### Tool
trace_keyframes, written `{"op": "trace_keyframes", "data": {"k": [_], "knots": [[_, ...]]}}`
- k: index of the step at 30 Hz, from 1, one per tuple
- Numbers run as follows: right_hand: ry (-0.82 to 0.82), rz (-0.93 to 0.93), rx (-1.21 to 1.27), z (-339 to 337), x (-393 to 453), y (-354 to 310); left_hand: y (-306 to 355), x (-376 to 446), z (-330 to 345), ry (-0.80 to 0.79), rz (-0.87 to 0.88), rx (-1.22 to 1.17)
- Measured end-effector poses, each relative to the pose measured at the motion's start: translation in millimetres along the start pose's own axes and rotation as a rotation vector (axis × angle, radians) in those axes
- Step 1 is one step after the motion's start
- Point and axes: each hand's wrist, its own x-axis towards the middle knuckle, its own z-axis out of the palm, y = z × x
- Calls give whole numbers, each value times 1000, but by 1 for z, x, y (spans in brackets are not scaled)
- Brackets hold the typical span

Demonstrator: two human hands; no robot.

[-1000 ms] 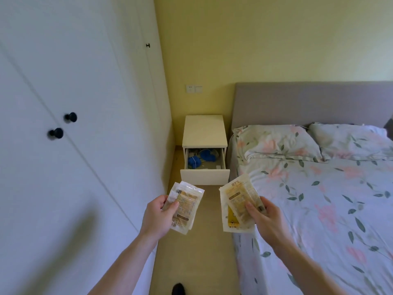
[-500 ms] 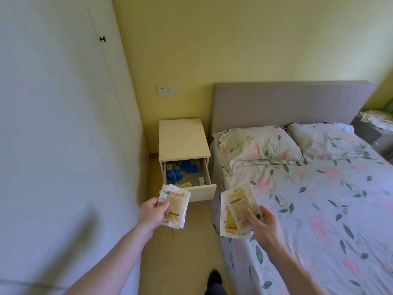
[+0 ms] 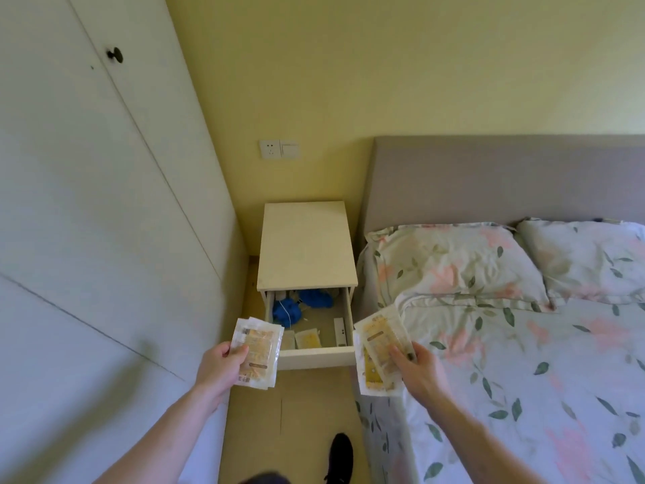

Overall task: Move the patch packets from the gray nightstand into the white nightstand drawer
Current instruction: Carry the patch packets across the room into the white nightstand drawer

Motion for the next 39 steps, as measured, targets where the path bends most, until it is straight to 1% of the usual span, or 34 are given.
{"op": "trace_keyframes", "data": {"k": [4,10,18,22,28,34,39], "knots": [[-56,26,-82,14,49,-22,0,28,5,4,-77,1],[-108,118,-136,48,107,-38,7,81,8,-24,-239,-98],[-72,277,-188,112,156,-47,12,161,2,-98,-309,-33],[-70,312,-215,147,195,-43,2,213,10,-139,-364,-28],[-80,356,-244,196,272,-10,-27,274,45,-114,-394,-21],[-97,404,-268,253,366,66,-73,334,96,-111,-317,39],[-125,415,-298,297,425,129,-108,368,129,-135,-302,11]]}}
